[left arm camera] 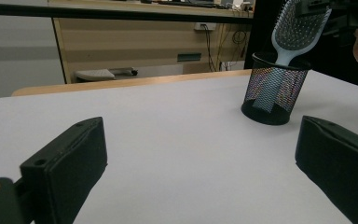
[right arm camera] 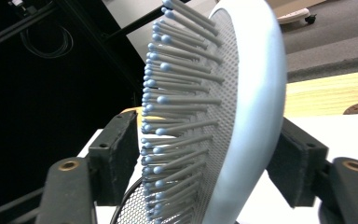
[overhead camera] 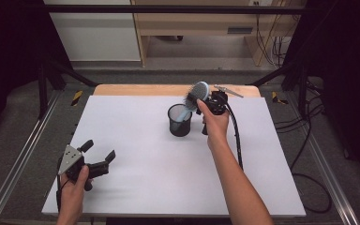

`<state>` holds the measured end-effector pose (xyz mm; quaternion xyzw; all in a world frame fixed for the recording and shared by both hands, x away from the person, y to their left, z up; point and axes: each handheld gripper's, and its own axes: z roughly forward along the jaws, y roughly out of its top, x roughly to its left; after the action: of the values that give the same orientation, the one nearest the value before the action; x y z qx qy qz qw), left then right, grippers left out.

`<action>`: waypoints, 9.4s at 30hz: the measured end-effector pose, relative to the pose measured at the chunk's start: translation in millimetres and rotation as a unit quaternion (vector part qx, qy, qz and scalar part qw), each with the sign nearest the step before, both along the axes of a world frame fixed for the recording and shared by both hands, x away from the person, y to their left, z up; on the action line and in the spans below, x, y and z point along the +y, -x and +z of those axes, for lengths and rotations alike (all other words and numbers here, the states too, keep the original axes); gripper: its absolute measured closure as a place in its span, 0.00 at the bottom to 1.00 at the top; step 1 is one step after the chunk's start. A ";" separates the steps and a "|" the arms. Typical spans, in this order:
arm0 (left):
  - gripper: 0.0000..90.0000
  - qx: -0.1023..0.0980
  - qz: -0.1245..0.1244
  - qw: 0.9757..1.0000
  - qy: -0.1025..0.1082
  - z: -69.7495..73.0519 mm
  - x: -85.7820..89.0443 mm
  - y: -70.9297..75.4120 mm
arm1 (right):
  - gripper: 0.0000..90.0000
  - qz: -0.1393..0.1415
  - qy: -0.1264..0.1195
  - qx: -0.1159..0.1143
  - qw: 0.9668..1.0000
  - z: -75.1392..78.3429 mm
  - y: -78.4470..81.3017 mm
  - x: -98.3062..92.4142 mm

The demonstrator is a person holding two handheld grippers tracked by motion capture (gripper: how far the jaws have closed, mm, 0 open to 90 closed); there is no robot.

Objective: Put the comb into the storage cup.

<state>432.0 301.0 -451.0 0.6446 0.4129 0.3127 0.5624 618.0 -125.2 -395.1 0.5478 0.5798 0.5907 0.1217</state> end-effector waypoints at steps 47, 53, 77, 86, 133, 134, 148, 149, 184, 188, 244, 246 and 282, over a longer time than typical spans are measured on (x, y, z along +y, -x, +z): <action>0.02 -0.001 -0.001 1.000 -0.002 -0.6 0.7 -0.4 | 0.08 0.006 0.026 -0.033 0.999 12.5 9.5 -0.3; 0.02 -0.001 0.000 1.000 -0.002 -0.8 1.3 -0.7 | 0.09 0.000 0.042 -0.035 0.999 13.7 10.6 0.3; 0.02 -0.001 0.001 1.000 -0.002 -0.6 2.1 -0.7 | 0.07 -0.056 0.168 -0.127 0.976 31.9 31.7 2.7; 0.02 0.001 0.003 1.000 -0.003 -1.2 2.6 -1.2 | 0.06 -0.054 0.188 -0.147 0.970 41.0 43.6 -1.0; 0.02 -0.001 0.007 1.000 -0.003 -0.8 3.6 0.7 | 0.04 -0.028 0.167 -0.193 0.966 73.4 76.2 -51.6; 0.02 -0.001 0.007 1.000 -0.003 -0.8 3.6 0.7 | 0.04 -0.029 0.169 -0.195 0.966 73.8 76.8 -52.2; 0.02 -0.006 0.016 1.000 -0.016 2.4 3.5 4.7 | 0.04 -0.021 0.180 -0.207 0.961 80.3 90.8 -72.3; 0.02 -0.012 0.018 0.999 -0.026 4.2 2.9 7.1 | 0.03 -0.021 0.183 -0.210 0.960 81.7 93.4 -74.1; 0.03 -0.007 0.026 1.000 0.008 4.8 14.1 27.2 | 0.03 -0.008 0.179 -0.204 0.962 64.1 141.2 -131.5; 0.03 -0.006 0.022 1.000 0.007 4.3 14.2 26.5 | 0.03 -0.008 0.182 -0.205 0.962 60.1 146.6 -137.3; 0.03 -0.016 0.032 0.999 0.026 5.9 27.5 27.5 | 0.03 -0.045 0.189 -0.186 0.963 -22.4 209.6 -191.5; 0.03 -0.016 0.031 0.999 0.026 5.7 27.2 27.7 | 0.03 -0.050 0.189 -0.182 0.964 -30.1 210.9 -190.6; 0.03 -0.025 0.019 0.999 0.023 7.4 27.1 27.7 | 0.04 -0.001 0.187 -0.171 0.967 -64.3 196.7 -147.8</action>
<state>404.3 328.2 -443.6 0.6150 0.4180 0.3300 0.5815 421.3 -273.1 -459.4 0.4063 0.6502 0.5564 0.3201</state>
